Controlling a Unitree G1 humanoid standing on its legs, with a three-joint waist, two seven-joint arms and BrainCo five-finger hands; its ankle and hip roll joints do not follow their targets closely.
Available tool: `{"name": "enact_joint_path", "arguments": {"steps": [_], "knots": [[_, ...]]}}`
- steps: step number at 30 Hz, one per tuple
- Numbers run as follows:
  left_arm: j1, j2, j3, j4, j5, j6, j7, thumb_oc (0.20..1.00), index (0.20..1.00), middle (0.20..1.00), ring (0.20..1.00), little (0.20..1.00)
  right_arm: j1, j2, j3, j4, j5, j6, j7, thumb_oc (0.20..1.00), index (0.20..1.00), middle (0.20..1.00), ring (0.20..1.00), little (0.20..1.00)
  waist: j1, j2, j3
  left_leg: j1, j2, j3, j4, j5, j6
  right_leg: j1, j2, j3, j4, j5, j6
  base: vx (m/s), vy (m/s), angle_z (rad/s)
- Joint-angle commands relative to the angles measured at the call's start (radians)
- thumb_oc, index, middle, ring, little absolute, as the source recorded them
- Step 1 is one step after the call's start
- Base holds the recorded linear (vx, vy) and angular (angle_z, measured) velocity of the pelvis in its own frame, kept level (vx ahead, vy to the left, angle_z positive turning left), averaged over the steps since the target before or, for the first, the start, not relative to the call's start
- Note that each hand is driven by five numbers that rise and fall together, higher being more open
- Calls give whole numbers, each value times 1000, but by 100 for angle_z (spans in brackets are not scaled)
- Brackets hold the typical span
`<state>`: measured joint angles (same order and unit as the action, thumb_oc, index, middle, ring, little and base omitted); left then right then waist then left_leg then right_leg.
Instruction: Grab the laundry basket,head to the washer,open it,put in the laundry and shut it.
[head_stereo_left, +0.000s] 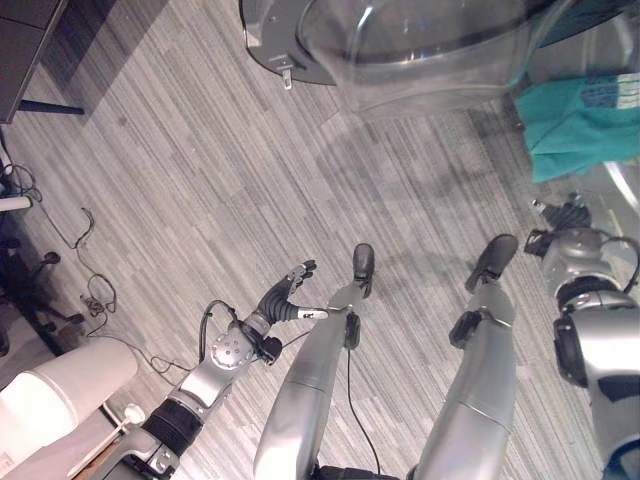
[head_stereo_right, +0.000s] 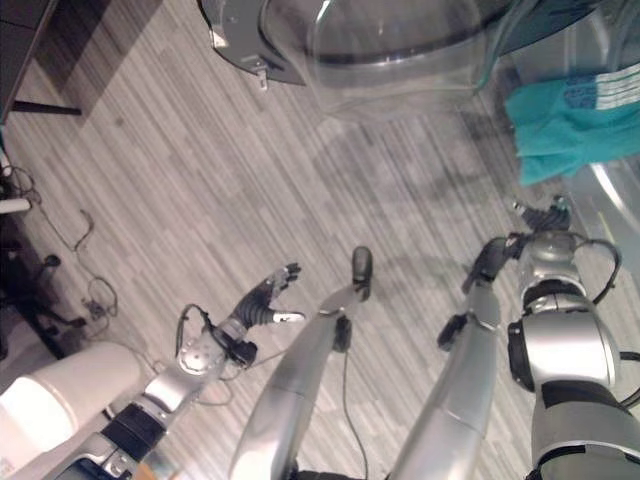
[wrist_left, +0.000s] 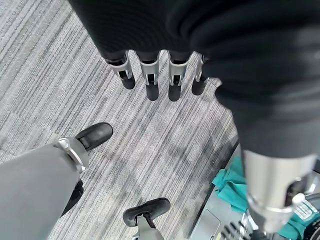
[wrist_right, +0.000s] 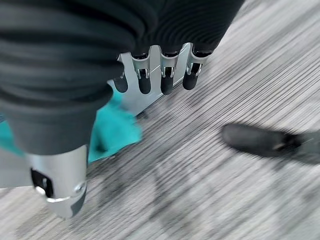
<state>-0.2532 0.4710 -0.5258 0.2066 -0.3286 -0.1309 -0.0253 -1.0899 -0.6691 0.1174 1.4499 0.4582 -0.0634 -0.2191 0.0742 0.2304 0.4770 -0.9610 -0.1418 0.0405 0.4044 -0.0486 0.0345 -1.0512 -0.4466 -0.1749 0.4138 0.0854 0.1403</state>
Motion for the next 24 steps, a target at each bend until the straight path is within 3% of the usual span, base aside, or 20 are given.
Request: {"name": "enact_joint_path", "arguments": {"steps": [1, 10, 24], "knots": [[91, 20, -1, -93, -39, -38, -3, 1000, 1000, 1000, 1000, 1000, 14, -80, 53, 27, 67, -25, -30, 1000, 1000, 1000, 1000, 1000, -8, 95, -16, 45, 10, -11, 36, -187, 2, -55, 70, 56, -83, 26, 5, 23, -39, 4], [97, 25, 9, -147, -82, -37, -3, 1000, 1000, 1000, 1000, 1000, -45, -186, 21, 73, 178, -25, -36, 1000, 1000, 1000, 1000, 1000, -1, 127, -14, 19, 20, -6, 24, -175, -14, -106, 78, 67, -48, -3, 4, 27, -14, 2], [80, 24, 23, -168, -108, -48, 19, 1000, 1000, 1000, 1000, 1000, -171, -179, 54, 60, 280, -62, -13, 1000, 1000, 1000, 1000, 1000, 15, 136, 0, -16, 38, 5, 16, -175, -17, -167, 106, 74, -25, -27, 1, 19, -8, -2]]}}
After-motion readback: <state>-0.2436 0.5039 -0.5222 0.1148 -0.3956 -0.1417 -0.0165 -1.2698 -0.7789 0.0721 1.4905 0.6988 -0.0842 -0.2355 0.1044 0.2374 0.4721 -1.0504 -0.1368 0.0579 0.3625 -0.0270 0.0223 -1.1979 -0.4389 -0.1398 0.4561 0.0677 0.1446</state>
